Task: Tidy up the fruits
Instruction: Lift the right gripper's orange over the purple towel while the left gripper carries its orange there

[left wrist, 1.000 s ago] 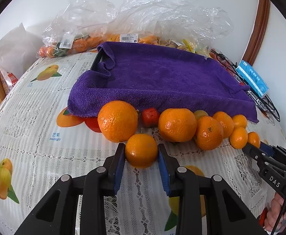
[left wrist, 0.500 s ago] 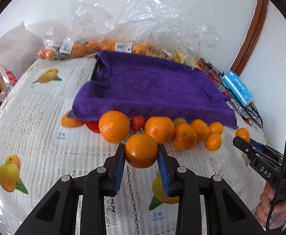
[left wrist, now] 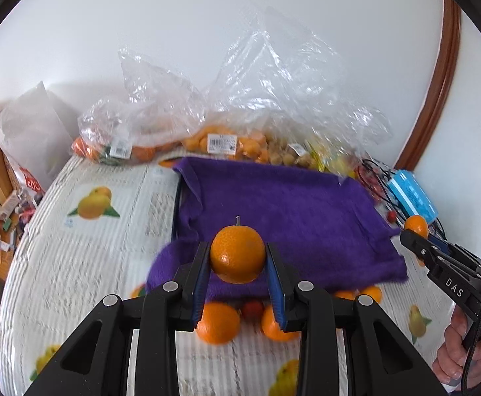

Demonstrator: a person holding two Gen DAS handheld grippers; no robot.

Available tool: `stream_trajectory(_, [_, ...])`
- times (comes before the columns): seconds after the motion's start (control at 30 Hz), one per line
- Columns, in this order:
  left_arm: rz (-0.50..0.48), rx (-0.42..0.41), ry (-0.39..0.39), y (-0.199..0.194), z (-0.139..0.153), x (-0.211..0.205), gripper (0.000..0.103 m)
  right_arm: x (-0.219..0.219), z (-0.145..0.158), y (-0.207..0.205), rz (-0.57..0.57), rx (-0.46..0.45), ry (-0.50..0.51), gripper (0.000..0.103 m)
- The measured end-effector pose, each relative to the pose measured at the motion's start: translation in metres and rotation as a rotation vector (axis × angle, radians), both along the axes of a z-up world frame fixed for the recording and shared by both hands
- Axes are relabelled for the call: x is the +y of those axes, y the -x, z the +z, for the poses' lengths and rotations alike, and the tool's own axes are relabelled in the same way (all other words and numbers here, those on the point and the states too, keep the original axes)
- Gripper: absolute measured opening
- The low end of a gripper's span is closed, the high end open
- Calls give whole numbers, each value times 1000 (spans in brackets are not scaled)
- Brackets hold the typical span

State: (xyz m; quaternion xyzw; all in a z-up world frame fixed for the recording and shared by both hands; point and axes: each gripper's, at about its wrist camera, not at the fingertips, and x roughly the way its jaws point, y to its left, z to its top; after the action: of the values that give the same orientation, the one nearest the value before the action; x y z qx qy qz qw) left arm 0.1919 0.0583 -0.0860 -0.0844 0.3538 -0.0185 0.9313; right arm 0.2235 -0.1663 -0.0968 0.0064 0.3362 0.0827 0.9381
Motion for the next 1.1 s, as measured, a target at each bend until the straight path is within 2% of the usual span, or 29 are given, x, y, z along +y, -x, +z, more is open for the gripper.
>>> stream_trajectory(0.2, [3, -17, -10, -33, -6, 2, 31, 14, -7, -36, 18, 15, -17, 32])
stream_trajectory(0.43, [7, 11, 17, -63, -25, 7, 31, 19, -17, -66, 16, 20, -24, 32])
stream_trajectory(0.8, [20, 69, 32, -77, -59, 13, 30, 7, -55, -82, -14, 112, -13, 32])
stream_trajectory(0.93, [19, 77, 22, -78, -63, 13, 31, 3, -61, -86, -14, 139, -31, 32])
stream_trajectory(1.1, [20, 79, 29, -79, -63, 13, 31, 6, -64, -83, -15, 128, 15, 32])
